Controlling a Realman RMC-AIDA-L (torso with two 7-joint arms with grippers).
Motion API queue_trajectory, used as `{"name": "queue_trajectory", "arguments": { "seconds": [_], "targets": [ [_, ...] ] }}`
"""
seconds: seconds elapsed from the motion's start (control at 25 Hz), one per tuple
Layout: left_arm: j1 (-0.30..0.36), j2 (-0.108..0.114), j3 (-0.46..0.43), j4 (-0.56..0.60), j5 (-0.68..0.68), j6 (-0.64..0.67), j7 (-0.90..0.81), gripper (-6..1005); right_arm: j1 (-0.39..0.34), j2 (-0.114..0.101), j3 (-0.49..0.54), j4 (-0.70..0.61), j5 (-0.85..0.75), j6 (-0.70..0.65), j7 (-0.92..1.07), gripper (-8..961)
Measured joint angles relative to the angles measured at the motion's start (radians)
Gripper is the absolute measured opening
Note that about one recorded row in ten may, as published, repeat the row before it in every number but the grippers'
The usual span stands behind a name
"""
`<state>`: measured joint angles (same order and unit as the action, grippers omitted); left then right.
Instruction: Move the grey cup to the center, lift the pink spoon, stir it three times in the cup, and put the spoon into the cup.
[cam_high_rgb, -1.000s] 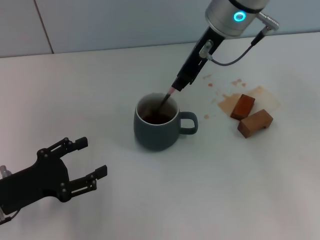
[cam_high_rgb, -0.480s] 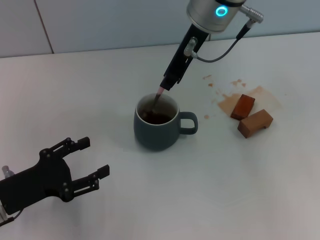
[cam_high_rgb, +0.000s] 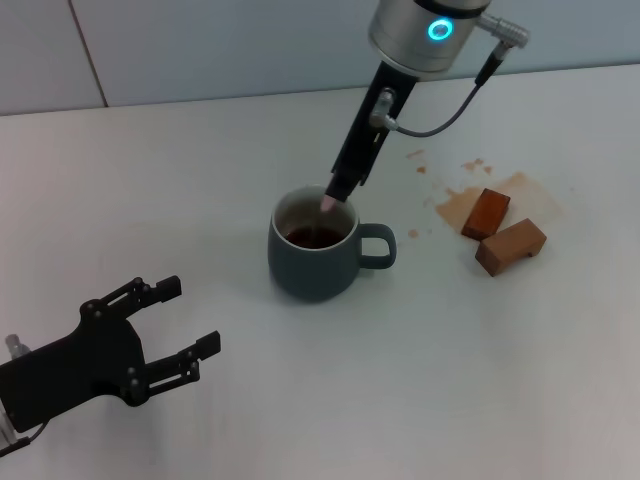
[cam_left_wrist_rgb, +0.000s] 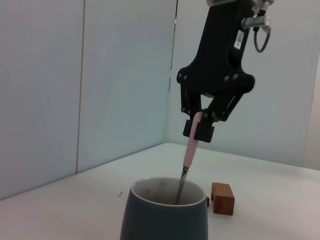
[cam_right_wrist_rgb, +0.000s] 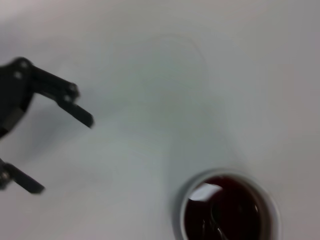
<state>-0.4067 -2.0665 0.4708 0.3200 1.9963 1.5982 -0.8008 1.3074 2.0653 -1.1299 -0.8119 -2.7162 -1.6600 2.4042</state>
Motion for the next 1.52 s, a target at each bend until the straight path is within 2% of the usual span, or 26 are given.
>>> {"name": "queue_trajectory", "arguments": {
  "seconds": [0.24,0.6,1.24,1.36,1.4,1.48,1.52],
  "targets": [
    [0.002,0.001,0.000,-0.008,0.000,0.001,0.001,844,-0.001,-0.001,-0.003,0.003,-0.012,0.047,0.020,118],
    [0.006,0.002,0.000,-0.007,0.000,0.006,0.005,844,0.003,0.009,-0.004,-0.002,-0.033,-0.006,0.017,121],
    [0.004,0.004,0.000,-0.007,-0.001,0.009,0.002,844,-0.022,0.009,-0.011,0.028,-0.042,0.089,0.060,135],
    [0.003,0.004,0.000,-0.007,-0.001,0.009,0.002,844,-0.065,0.014,-0.014,-0.027,-0.023,0.116,0.042,137],
    [0.003,0.004,0.000,-0.007,-0.001,0.010,0.002,844,-0.089,0.016,-0.016,-0.056,-0.003,0.129,0.024,172],
    [0.002,0.005,0.000,-0.007,-0.001,0.010,0.001,844,-0.162,0.018,-0.026,-0.139,0.065,0.161,-0.021,243],
    [0.001,0.005,0.000,-0.007,-0.001,0.009,0.001,844,-0.226,0.017,-0.030,-0.204,0.140,0.184,-0.059,278]
  ]
}}
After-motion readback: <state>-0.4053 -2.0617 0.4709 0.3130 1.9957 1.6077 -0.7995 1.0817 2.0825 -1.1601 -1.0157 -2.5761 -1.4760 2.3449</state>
